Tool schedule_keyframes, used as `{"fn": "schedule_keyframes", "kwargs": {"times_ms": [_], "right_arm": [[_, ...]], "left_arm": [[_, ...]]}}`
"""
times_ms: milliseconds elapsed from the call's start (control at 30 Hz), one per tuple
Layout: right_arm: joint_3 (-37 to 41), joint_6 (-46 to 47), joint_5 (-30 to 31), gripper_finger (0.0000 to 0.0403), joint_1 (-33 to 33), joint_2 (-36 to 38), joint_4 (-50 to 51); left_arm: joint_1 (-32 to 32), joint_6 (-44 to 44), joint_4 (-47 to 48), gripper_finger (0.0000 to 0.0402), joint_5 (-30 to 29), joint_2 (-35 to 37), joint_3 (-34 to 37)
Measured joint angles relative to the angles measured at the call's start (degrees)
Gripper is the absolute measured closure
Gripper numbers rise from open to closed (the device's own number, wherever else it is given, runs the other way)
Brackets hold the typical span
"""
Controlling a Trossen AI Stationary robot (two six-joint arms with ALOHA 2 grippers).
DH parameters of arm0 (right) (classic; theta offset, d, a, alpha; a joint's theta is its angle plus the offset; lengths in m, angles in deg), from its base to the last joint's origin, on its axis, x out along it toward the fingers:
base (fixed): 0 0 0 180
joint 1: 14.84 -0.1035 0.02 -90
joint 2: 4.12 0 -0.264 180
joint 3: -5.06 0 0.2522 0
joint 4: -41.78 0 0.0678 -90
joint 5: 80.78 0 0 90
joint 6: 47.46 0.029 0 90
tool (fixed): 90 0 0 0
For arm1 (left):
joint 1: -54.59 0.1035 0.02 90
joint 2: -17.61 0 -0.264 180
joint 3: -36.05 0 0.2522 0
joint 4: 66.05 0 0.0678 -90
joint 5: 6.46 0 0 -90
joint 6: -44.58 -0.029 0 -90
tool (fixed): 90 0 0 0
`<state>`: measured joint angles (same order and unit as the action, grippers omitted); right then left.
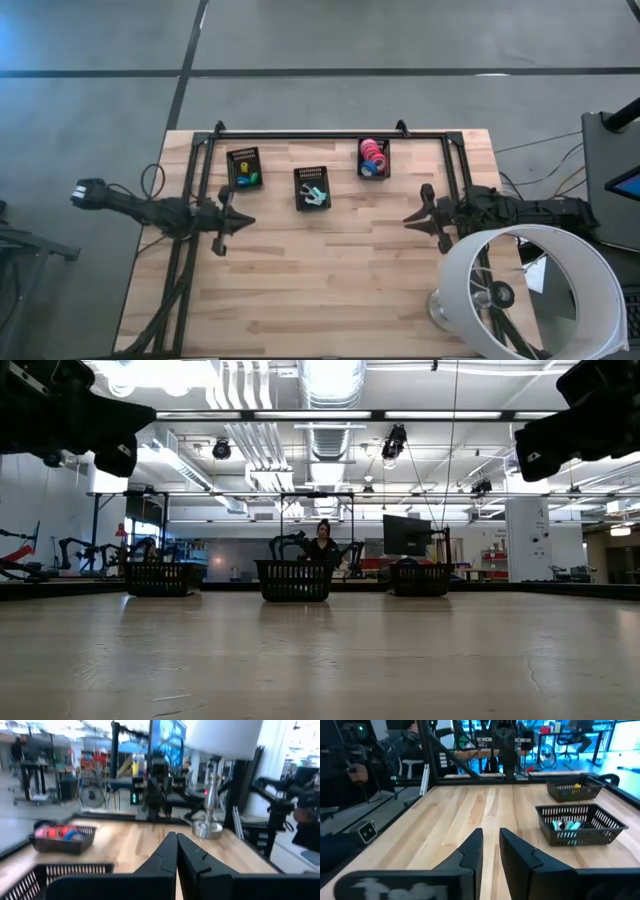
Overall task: Pick and place Stapler, Stapler remover, tape
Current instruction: Return to Home Position
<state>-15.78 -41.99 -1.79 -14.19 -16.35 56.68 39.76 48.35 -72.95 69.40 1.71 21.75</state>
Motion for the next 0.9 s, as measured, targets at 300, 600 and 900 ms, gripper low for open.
{"fn": "schedule_keyframes", "kwargs": {"times_ms": [300,600,900], "right_arm": [[0.0,-2.6,-0.3,0.0368,0.0,3.3,3.6],[0.7,-2.7,-1.5,0.0376,0.0,9.6,10.0],[1.1,-8.8,-1.5,0.0376,0.0,11.4,11.1]], "left_arm": [[0.1,-5.2,2.5,0.04,-0.8,5.8,0.0],[0.1,-5.5,13.4,0.0401,-0.8,10.2,0.1],[0.1,-5.6,17.8,0.0401,-0.6,12.0,0.1]]}}
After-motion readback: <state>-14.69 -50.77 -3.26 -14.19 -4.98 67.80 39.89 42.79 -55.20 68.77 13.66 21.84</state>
